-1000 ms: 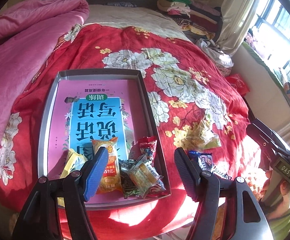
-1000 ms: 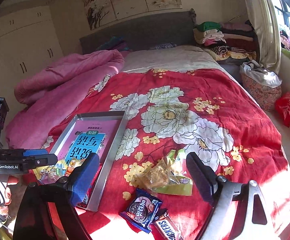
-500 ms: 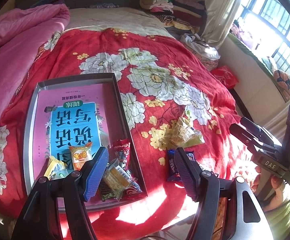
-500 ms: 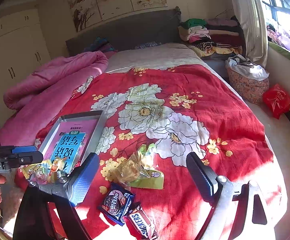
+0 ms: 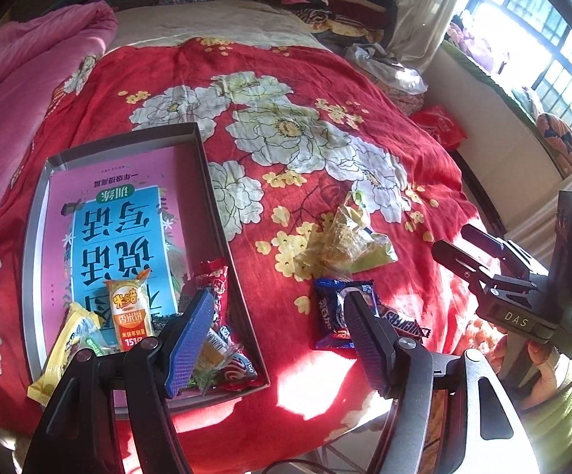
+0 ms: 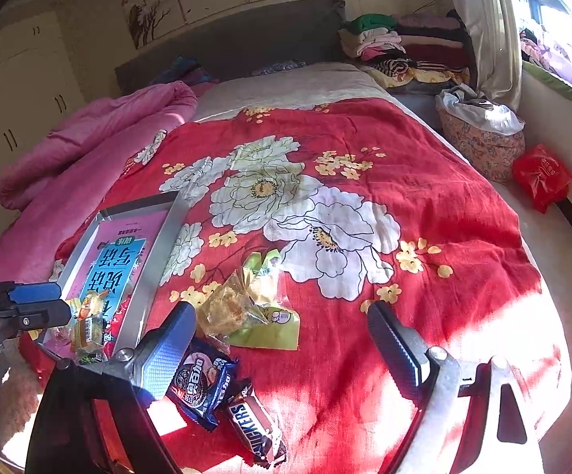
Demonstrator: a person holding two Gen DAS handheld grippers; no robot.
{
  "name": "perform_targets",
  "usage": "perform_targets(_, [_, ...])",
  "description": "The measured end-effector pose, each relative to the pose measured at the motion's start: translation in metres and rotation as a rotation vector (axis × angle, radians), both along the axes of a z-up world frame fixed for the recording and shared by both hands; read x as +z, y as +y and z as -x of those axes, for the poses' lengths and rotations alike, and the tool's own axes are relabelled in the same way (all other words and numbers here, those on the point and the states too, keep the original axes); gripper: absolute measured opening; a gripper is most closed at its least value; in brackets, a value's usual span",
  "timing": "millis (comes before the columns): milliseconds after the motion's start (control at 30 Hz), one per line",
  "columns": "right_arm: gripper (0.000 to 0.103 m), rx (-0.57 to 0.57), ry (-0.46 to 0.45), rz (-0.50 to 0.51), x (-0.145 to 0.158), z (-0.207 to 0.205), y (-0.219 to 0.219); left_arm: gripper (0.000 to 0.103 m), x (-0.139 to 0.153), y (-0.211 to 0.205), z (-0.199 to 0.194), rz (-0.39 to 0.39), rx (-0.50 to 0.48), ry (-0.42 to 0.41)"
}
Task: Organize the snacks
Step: 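Move the left tool to the clear noodle bag while the right tool reaches the Snickers bar, then close the left tool on the clear noodle bag while the right tool grasps the Snickers bar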
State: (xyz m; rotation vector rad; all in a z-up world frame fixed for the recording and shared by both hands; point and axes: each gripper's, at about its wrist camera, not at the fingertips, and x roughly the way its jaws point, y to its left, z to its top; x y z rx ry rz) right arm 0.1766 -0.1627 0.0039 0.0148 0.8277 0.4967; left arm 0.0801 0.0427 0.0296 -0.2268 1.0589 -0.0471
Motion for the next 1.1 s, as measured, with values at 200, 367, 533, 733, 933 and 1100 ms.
perform_targets(200, [0.089, 0.048, 0.023, 0.073, -0.013, 0.009, -0.001, 0.070, -0.010, -0.017, -0.010, -0.008, -0.045, 0.025])
perform_targets(367, [0.089, 0.139, 0.029, 0.163, -0.024, 0.017, 0.008, 0.070, -0.018, -0.028, -0.020, -0.007, -0.071, 0.044])
perform_targets(533, [0.089, 0.258, -0.013, 0.328, -0.035, 0.029, 0.027, 0.070, -0.025, -0.035, -0.027, -0.016, -0.088, 0.064])
perform_targets(733, [0.075, 0.402, -0.029, 0.440, -0.052, 0.045, 0.048, 0.070, -0.038, -0.039, -0.034, -0.011, -0.096, 0.093])
perform_targets(933, [0.062, 0.423, 0.016, 0.444, -0.067, 0.039, 0.051, 0.070, -0.049, -0.045, -0.045, -0.009, -0.112, 0.119])
perform_targets(1100, [0.058, 0.448, 0.027, 0.477, -0.076, 0.039, 0.059, 0.070, -0.055, -0.050, -0.056, -0.020, -0.122, 0.130])
